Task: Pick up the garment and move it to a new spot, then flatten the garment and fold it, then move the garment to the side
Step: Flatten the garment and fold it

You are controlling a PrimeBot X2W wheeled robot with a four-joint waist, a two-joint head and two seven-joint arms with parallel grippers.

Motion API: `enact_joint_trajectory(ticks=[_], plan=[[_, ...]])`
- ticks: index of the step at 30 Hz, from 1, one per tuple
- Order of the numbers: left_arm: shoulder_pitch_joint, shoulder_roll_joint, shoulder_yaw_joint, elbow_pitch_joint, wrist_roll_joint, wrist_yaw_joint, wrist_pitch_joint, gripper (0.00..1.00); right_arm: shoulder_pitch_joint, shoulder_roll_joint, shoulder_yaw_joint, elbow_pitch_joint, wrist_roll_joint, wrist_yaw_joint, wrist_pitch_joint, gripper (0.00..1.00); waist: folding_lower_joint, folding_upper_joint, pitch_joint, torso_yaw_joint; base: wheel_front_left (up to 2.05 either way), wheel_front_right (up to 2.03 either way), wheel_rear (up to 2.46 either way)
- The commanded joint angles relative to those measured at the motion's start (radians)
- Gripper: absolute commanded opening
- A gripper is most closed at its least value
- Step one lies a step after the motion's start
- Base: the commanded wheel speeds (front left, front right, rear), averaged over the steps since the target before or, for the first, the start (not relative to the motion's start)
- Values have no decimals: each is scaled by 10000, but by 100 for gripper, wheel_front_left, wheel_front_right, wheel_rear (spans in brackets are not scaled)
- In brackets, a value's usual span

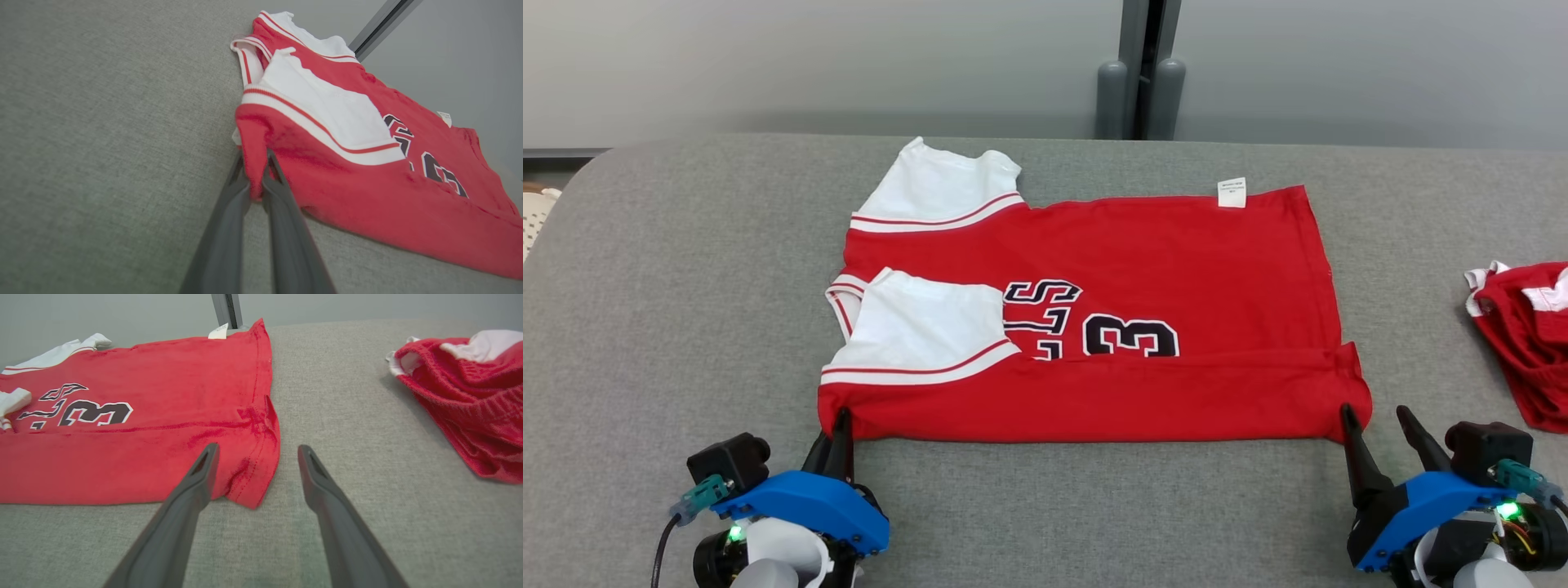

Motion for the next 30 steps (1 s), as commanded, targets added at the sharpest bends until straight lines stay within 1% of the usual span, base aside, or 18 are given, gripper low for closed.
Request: enact_joint_trajectory(ticks=[1,7,8,9,10,12,13,14,18,22,25,30], plan=[[-155,21,-16,-93,55,-26,-159,0,-209,-16,-69,249,-53,1,45,100,0,0,19,81,0,0,0],[-271,12,-133,-289,24,-115,-268,0,-768,-18,-133,1664,54,1,179,100,0,0,62,304,0,0,0],[-261,8,-142,-312,7,-108,-270,0,-865,-16,-107,1915,40,1,221,96,0,0,60,331,0,0,0],[-254,8,-144,-335,-1,-96,-302,0,-937,-16,-60,2166,7,1,285,64,0,0,53,355,0,0,0],[-241,26,-144,-352,12,-80,-334,0,-994,-16,-5,2389,46,1,326,46,0,0,40,372,0,0,0],[-191,74,-116,-379,23,-49,-414,0,-1101,2,136,2718,307,1,289,26,0,0,0,380,0,0,0],[-160,101,-103,-398,14,-59,-452,0,-1154,4,194,2811,449,1,225,8,0,0,-25,368,0,0,0],[-131,121,-101,-438,5,-75,-460,0,-1200,2,235,2867,554,1,146,0,0,0,-58,350,0,0,0],[-63,167,-146,-749,-10,-128,-565,0,-1348,-25,162,2813,614,1,-208,0,0,0,-241,247,0,0,0],[116,252,-260,-1388,47,-181,-552,0,-1227,-28,-55,2260,516,1,-306,0,0,0,-478,129,0,0,0],[423,307,-433,-2122,82,-136,-326,0,-791,-27,-239,1381,342,1,-38,0,0,0,-620,61,0,0,0],[1567,461,-653,-3613,37,60,310,0,482,-22,-452,-644,45,1,870,0,0,0,-691,-40,0,0,0]])
